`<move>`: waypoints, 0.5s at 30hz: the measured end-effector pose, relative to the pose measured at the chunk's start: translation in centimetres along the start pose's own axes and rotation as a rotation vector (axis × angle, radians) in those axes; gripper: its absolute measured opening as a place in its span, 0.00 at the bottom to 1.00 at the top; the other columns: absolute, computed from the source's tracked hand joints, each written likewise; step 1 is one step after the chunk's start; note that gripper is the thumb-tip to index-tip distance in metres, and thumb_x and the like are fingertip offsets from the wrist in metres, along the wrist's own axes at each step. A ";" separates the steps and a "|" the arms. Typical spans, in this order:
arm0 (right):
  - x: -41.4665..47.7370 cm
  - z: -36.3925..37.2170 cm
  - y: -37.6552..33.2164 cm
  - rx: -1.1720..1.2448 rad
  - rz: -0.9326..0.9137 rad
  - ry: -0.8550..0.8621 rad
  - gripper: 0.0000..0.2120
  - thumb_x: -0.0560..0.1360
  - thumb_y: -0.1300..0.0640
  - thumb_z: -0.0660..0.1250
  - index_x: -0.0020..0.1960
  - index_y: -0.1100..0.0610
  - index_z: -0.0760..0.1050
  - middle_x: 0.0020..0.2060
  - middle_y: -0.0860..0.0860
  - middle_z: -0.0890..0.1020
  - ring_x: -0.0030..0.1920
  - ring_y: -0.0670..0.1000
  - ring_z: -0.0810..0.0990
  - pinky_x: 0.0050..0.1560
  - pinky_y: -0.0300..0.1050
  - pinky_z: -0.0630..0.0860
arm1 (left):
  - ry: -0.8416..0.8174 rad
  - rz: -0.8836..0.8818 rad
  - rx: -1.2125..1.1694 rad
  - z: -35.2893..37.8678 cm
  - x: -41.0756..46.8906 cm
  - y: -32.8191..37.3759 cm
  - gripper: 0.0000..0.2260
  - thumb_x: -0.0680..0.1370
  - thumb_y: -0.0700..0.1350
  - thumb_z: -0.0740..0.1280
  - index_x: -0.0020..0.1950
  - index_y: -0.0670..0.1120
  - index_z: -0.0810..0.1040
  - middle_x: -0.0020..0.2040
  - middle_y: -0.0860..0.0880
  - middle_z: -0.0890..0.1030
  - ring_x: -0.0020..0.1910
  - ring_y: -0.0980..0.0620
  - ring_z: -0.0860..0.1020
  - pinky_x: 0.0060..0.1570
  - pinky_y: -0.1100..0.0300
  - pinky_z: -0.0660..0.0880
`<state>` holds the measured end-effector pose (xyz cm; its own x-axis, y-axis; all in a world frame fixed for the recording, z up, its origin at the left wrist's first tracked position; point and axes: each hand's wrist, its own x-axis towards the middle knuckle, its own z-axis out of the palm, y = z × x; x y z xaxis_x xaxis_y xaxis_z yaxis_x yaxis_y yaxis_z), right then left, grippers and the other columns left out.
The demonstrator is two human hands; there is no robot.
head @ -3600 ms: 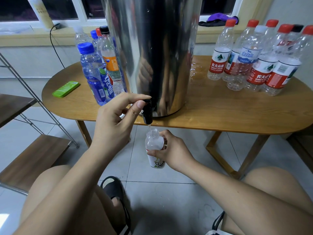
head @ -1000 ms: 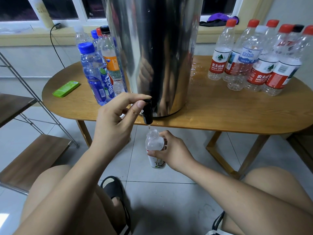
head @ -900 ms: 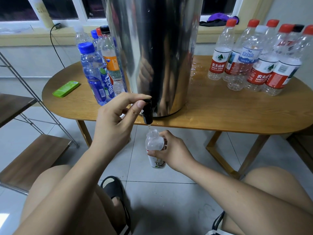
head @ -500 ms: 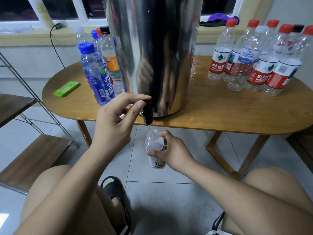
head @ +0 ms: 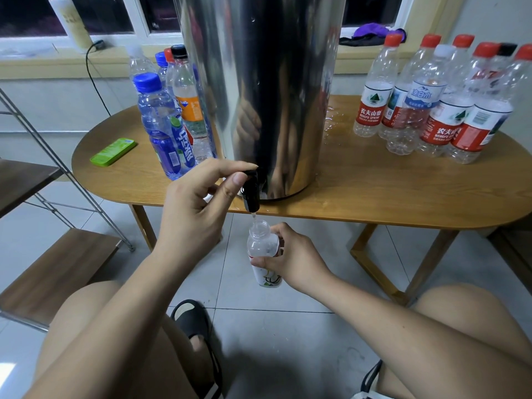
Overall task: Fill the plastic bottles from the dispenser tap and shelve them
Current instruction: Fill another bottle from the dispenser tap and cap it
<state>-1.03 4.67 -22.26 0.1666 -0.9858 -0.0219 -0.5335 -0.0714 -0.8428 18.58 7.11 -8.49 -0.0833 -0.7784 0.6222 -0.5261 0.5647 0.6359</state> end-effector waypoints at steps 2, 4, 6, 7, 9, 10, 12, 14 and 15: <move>-0.1 -0.1 -0.1 -0.005 -0.002 -0.003 0.27 0.68 0.42 0.85 0.60 0.43 0.74 0.53 0.40 0.85 0.54 0.44 0.84 0.58 0.52 0.83 | 0.000 -0.002 -0.004 0.0 0.0 0.0 0.08 0.87 0.43 0.69 0.62 0.50 0.86 0.51 0.57 0.85 0.49 0.54 0.82 0.47 0.60 0.74; -0.1 0.0 -0.1 -0.008 0.000 -0.002 0.27 0.68 0.42 0.85 0.60 0.43 0.74 0.52 0.40 0.85 0.54 0.44 0.84 0.58 0.52 0.82 | 0.003 -0.006 -0.009 0.1 -0.1 0.0 0.08 0.87 0.43 0.69 0.62 0.50 0.86 0.51 0.57 0.85 0.48 0.55 0.82 0.47 0.60 0.74; 0.0 0.1 0.0 -0.004 0.002 -0.002 0.28 0.68 0.41 0.85 0.60 0.43 0.75 0.52 0.41 0.85 0.54 0.44 0.84 0.58 0.53 0.83 | 0.002 -0.004 -0.006 0.1 -0.1 0.0 0.08 0.87 0.43 0.69 0.62 0.49 0.87 0.51 0.56 0.85 0.48 0.55 0.82 0.47 0.59 0.74; 0.0 0.1 0.1 0.000 0.002 -0.003 0.28 0.67 0.40 0.85 0.60 0.43 0.75 0.52 0.41 0.85 0.54 0.45 0.84 0.58 0.54 0.83 | 0.000 -0.002 -0.003 0.0 -0.1 0.0 0.08 0.87 0.43 0.69 0.62 0.49 0.87 0.51 0.56 0.86 0.49 0.54 0.82 0.47 0.59 0.74; 0.0 0.1 0.1 -0.006 0.001 -0.003 0.28 0.68 0.40 0.84 0.61 0.43 0.75 0.52 0.40 0.85 0.53 0.44 0.84 0.58 0.53 0.83 | 0.001 0.001 0.000 0.0 -0.1 0.0 0.08 0.87 0.43 0.69 0.62 0.49 0.87 0.52 0.56 0.86 0.49 0.53 0.82 0.47 0.58 0.75; 0.0 0.1 0.1 -0.012 -0.001 -0.002 0.28 0.68 0.40 0.84 0.61 0.43 0.75 0.52 0.40 0.85 0.53 0.43 0.84 0.57 0.52 0.83 | 0.002 0.002 0.002 0.0 -0.1 0.0 0.08 0.87 0.43 0.69 0.62 0.50 0.86 0.52 0.56 0.86 0.49 0.53 0.82 0.47 0.58 0.75; -0.1 0.0 0.1 -0.021 -0.005 0.000 0.28 0.68 0.40 0.84 0.61 0.44 0.75 0.52 0.40 0.84 0.53 0.43 0.83 0.57 0.51 0.82 | 0.002 0.002 0.004 0.0 -0.1 0.0 0.08 0.87 0.43 0.69 0.63 0.50 0.86 0.52 0.56 0.86 0.49 0.53 0.82 0.47 0.59 0.75; -0.1 0.0 0.0 -0.026 -0.005 0.000 0.28 0.68 0.40 0.84 0.61 0.44 0.75 0.52 0.40 0.84 0.53 0.43 0.83 0.57 0.51 0.82 | 0.004 0.001 0.002 0.0 -0.1 0.0 0.08 0.87 0.43 0.69 0.62 0.51 0.86 0.51 0.56 0.86 0.48 0.55 0.82 0.47 0.60 0.74; 0.0 0.0 0.1 -0.024 -0.004 0.000 0.28 0.68 0.40 0.84 0.61 0.44 0.75 0.52 0.40 0.84 0.53 0.43 0.83 0.57 0.51 0.82 | 0.006 -0.001 0.001 0.0 -0.1 0.0 0.08 0.87 0.43 0.69 0.62 0.51 0.86 0.51 0.56 0.86 0.48 0.55 0.82 0.47 0.60 0.74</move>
<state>-1.03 4.69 -22.35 0.1683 -0.9855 -0.0189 -0.5529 -0.0786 -0.8296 18.57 7.16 -8.55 -0.0775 -0.7771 0.6246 -0.5272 0.5637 0.6359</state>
